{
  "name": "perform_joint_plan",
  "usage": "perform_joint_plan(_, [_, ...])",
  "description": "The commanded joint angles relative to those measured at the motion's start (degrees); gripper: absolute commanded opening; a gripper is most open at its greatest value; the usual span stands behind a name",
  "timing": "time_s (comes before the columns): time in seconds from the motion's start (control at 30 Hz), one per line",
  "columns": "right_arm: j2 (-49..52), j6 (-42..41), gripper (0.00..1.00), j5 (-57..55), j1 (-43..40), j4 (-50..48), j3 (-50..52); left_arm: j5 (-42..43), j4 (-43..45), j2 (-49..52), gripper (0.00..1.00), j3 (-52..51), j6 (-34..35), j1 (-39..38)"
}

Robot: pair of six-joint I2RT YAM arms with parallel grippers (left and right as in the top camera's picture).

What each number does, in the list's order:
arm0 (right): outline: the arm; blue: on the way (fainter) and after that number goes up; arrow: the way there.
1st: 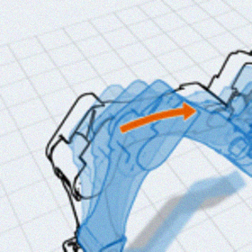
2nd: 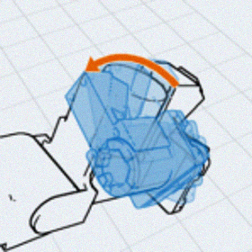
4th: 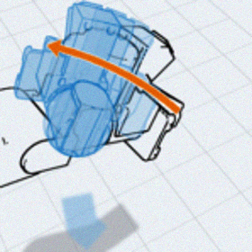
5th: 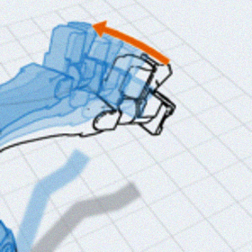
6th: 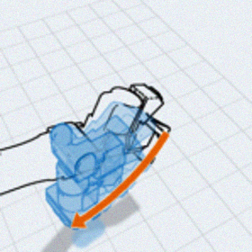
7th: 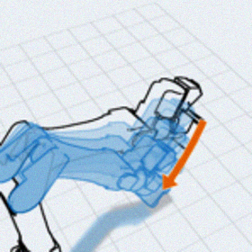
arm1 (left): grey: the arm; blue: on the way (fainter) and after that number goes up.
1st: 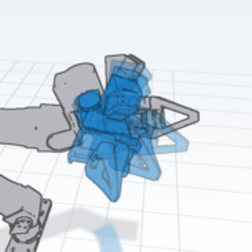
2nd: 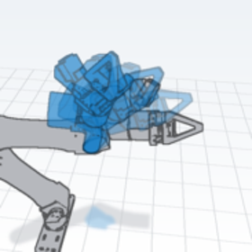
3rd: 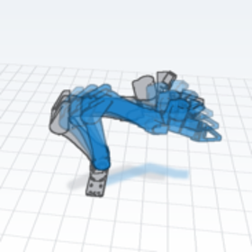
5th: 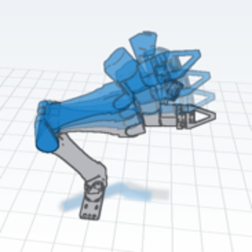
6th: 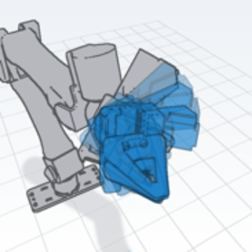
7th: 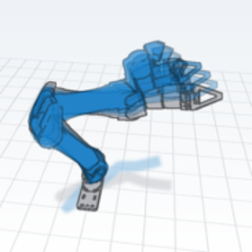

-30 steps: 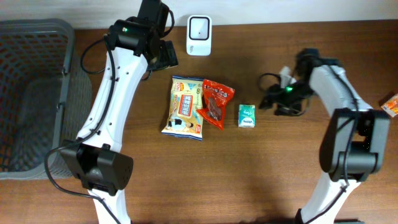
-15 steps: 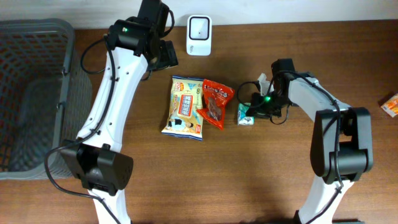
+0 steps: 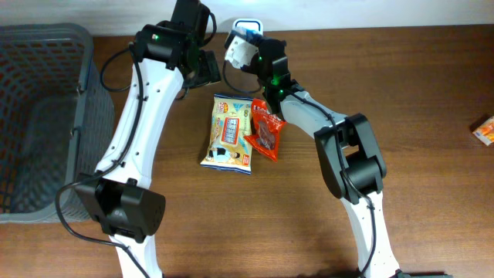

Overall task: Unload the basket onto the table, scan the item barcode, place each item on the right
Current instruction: 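Hold the green tissue pack up to the barcode scanner, then move the green pack right and drop it beside the orange pack, then grasp the red candy bag with the right gripper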

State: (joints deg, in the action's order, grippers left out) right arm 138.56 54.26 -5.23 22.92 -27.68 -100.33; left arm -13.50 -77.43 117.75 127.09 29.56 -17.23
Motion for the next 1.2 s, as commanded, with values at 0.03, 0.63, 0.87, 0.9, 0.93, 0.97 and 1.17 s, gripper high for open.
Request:
perform_joint_plan(0.03, [-0.2, 3.7, 0.04, -0.9, -0.9, -0.9, -0.3, 0.2, -0.1, -0.8, 0.99, 0.5, -0.3, 0.0])
perform_joint_plan(0.63, [-18.9, -59.3, 0.07, -6.9, -56.8, 62.8, 1.8, 0.2, -0.1, -0.8, 0.99, 0.5, -0.3, 0.0])
perform_joint_plan(0.87, [-18.9, -59.3, 0.99, -4.5, -58.8, 63.8, 1.9, 0.2, -0.1, -0.8, 0.99, 0.5, -0.3, 0.0])
perform_joint_plan(0.9, [-18.9, -59.3, 0.99, -1.0, -58.6, 65.0, 1.9, 0.2, -0.1, -0.8, 0.99, 0.5, -0.3, 0.0])
perform_joint_plan(0.93, [-18.9, -59.3, 0.99, 4.2, -58.2, 66.5, 1.9, 0.2, 0.0, -0.8, 0.99, 0.5, -0.3, 0.0])
perform_joint_plan(0.97, [-18.9, -59.2, 0.99, 11.6, -57.6, 68.0, 1.9, 0.2, -0.1, -0.8, 0.99, 0.5, -0.3, 0.0])
perform_joint_plan(1.17, [-18.9, -59.0, 0.99, 46.9, -43.1, 83.0, 3.7, 0.2, -0.1, -0.8, 0.99, 0.5, -0.3, 0.0])
